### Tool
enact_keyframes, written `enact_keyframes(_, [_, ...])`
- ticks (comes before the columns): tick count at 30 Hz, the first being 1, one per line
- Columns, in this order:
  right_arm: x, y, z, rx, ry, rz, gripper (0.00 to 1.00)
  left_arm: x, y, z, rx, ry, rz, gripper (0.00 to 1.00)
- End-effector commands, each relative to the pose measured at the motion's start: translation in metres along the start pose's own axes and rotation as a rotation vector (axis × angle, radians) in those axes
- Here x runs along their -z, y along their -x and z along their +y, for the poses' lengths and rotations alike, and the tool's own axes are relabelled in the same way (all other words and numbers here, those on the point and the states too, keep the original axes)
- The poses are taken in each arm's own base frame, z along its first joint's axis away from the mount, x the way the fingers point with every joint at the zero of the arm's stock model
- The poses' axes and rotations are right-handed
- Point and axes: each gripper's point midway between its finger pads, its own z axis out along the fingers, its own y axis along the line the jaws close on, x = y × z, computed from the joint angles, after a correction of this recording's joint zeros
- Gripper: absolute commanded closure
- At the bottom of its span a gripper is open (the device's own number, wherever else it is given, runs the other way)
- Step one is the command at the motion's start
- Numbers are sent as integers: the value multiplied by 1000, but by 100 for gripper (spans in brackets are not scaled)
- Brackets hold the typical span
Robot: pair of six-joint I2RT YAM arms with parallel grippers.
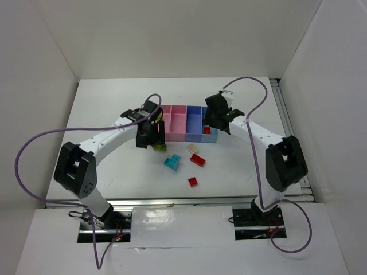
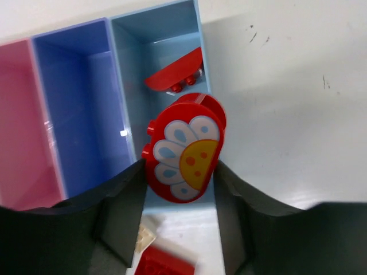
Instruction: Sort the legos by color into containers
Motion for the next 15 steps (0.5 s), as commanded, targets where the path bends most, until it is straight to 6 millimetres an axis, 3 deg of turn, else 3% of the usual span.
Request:
enact_keyframes(1, [-11, 34, 15, -8, 56, -66, 35, 8, -11, -10, 42, -80, -2, 19])
enact_keyframes(3, [-15, 32, 19, -5, 63, -55, 22, 6, -16, -13, 43, -97, -3, 19])
enact_keyframes(5, [-15, 31, 20, -4, 70, -50, 15, -1, -21, -9, 52, -84, 1, 19])
enact_keyframes(9, [6, 38, 15, -19, 91, -81, 15, -20, -26, -6, 50, -65, 12, 23])
enact_keyframes(15, [37, 39, -4, -21, 77, -93, 16, -34, -8, -3, 100, -21, -75, 27])
